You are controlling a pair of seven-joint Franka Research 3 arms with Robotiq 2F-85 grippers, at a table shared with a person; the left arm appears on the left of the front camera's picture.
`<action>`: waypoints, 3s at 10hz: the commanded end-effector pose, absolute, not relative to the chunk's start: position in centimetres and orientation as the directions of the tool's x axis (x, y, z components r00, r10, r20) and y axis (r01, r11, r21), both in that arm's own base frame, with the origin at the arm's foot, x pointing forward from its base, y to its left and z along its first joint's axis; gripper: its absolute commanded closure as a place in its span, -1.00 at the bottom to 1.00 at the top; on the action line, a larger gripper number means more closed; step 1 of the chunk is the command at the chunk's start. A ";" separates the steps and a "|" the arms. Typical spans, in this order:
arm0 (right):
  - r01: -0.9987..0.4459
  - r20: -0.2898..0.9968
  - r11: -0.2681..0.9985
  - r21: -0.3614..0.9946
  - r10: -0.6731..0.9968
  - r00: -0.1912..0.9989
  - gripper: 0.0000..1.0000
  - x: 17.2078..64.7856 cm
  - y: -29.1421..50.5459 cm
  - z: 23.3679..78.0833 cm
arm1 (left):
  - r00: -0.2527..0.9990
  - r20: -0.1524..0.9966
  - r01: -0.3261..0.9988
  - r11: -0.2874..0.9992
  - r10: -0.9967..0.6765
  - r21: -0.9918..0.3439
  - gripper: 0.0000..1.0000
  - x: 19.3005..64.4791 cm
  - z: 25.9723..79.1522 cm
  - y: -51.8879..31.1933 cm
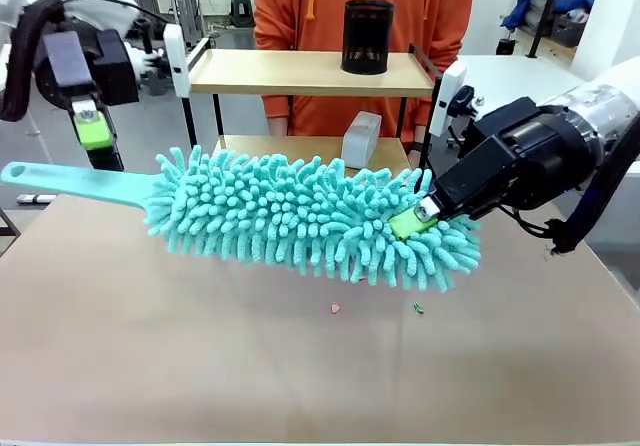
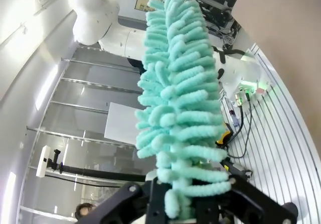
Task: Clean the shelf.
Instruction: Hand the Duster back to the human.
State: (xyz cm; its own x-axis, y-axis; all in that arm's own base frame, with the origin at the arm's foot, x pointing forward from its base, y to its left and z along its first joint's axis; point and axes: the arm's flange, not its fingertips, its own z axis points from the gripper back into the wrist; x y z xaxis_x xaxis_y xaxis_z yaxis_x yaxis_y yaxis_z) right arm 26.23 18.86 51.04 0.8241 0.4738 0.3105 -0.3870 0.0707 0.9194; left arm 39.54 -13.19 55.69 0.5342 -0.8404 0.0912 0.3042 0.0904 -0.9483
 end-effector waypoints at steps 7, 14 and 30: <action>-0.311 0.321 -0.089 0.946 0.380 0.868 1.00 25.0 5.5 56.1 | 0.862 0.252 0.282 -0.003 0.440 -0.959 -1.00 37.1 53.3 2.3; -0.460 0.381 0.022 0.888 -0.595 0.708 1.00 26.4 -11.0 59.3 | 0.930 0.133 0.140 0.005 0.344 -0.990 -1.00 37.8 52.4 7.3; 0.127 -0.035 0.084 0.988 -0.685 0.728 1.00 31.5 -16.2 46.5 | 0.930 0.133 0.140 0.005 0.344 -0.990 -1.00 37.8 52.4 7.3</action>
State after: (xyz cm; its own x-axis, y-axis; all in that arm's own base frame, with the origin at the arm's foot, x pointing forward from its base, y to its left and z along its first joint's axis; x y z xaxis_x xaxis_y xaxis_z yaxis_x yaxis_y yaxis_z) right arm 31.60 -16.17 46.23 0.7329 -0.6789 -0.0435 0.1275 0.0743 0.9891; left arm 37.90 7.34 52.25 0.9274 0.3554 0.1167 0.1281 -0.0085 -0.9917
